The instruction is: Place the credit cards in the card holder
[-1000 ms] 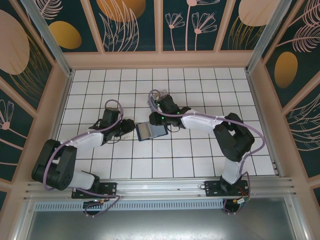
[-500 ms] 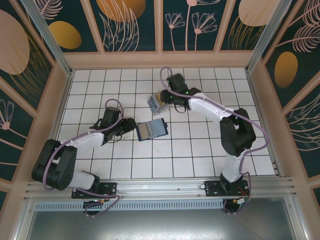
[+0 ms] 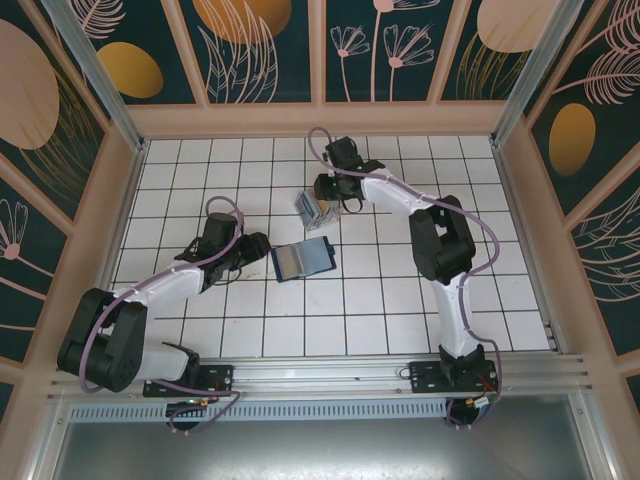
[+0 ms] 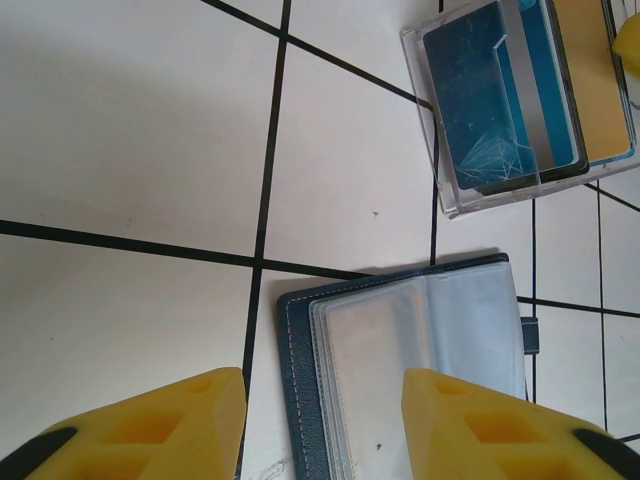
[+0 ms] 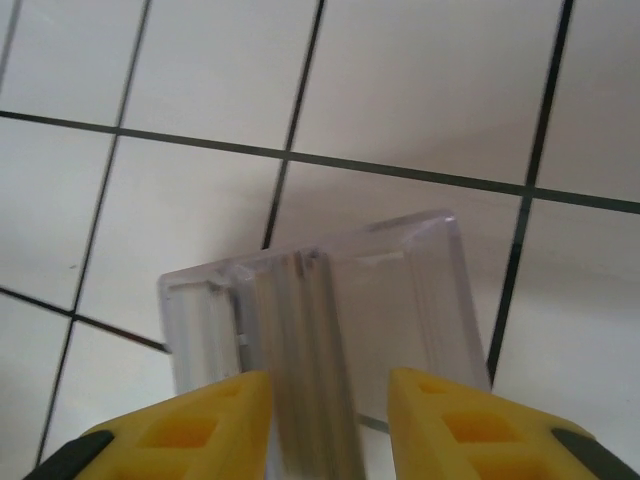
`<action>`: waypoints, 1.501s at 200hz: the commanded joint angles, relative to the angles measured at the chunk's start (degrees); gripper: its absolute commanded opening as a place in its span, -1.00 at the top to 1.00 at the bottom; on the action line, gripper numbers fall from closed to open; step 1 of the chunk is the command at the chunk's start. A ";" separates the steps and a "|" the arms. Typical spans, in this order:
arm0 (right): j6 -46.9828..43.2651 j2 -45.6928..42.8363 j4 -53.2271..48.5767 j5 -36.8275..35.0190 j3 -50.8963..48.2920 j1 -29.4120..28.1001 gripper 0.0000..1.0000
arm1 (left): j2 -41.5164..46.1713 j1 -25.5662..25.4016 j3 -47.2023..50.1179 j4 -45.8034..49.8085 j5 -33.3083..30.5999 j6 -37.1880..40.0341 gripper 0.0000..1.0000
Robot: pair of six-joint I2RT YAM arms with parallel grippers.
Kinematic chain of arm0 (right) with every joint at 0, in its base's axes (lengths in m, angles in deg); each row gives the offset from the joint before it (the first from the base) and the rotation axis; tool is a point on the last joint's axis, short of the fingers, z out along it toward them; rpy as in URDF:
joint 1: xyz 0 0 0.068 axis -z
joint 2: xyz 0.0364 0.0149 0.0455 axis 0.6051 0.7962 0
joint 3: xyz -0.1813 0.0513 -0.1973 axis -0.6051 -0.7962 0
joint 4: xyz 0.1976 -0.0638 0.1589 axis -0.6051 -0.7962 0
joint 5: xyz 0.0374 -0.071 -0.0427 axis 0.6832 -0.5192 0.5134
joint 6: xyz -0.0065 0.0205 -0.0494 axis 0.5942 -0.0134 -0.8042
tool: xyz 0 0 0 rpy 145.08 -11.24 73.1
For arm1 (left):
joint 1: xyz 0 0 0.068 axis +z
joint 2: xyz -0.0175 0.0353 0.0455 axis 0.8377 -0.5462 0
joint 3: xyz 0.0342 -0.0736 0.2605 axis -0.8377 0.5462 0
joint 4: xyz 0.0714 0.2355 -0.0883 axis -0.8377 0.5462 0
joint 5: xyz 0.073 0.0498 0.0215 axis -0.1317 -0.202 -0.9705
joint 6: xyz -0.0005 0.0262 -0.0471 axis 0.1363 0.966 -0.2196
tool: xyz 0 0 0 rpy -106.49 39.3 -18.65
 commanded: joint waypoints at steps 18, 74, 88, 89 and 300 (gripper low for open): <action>-1.83 0.41 -4.23 5.42 1.92 -0.14 0.27 | -0.15 -0.26 -0.03 0.76 -1.27 -0.37 0.07; -2.77 -1.44 -2.39 9.02 -1.05 -0.15 0.28 | -2.37 -0.25 -0.75 -0.17 0.69 -0.46 0.06; -3.05 -2.02 -0.96 10.65 -1.74 -0.16 0.28 | -2.69 -0.25 -0.70 -0.38 0.64 -0.43 0.06; -3.09 -2.04 -0.89 10.78 -1.74 -0.14 0.28 | -2.69 -0.30 -0.68 -0.34 0.59 -0.40 0.06; 1.55 -5.27 7.02 22.13 -10.10 3.01 0.76 | -7.09 -0.27 0.21 -4.02 3.78 -1.89 0.09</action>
